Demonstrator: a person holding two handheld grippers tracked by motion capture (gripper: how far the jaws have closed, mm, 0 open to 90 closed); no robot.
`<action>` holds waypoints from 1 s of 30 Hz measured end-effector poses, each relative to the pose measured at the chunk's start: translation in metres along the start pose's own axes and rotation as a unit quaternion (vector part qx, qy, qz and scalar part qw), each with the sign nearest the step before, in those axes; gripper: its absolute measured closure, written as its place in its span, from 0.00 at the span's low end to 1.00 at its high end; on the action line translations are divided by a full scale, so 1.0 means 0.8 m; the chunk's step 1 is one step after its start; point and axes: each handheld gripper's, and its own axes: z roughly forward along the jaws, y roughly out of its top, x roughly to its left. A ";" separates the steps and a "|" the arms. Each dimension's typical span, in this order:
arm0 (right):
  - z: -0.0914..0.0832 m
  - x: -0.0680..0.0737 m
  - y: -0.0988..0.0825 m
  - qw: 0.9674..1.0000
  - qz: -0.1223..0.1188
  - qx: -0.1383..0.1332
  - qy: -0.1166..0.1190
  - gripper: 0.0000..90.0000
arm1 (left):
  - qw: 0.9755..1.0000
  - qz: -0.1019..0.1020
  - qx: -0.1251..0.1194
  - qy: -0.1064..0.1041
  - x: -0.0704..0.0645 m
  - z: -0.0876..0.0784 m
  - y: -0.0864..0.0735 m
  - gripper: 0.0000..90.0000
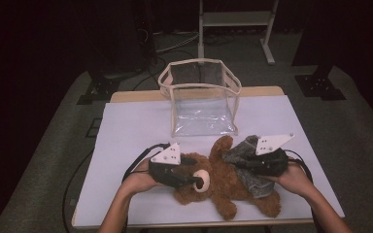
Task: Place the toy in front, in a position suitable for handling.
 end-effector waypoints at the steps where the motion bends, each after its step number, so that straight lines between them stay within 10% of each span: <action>1: -0.001 0.003 0.000 1.000 -0.002 0.000 0.001 0.88 | 1.000 -0.003 -0.004 0.001 0.001 0.000 0.000 0.49; 10: -0.012 0.008 -0.004 1.000 -0.011 0.005 0.005 0.88 | 1.000 -0.013 0.020 -0.012 -0.005 0.012 0.000 0.51; 21: -0.020 -0.026 0.005 1.000 0.014 -0.008 -0.012 0.88 | 1.000 -0.008 0.018 -0.013 -0.004 0.012 -0.001 0.52; 30: -0.015 -0.001 -0.014 1.000 0.015 -0.009 -0.003 0.88 | 0.999 -0.017 -0.020 0.035 0.005 -0.011 0.001 0.50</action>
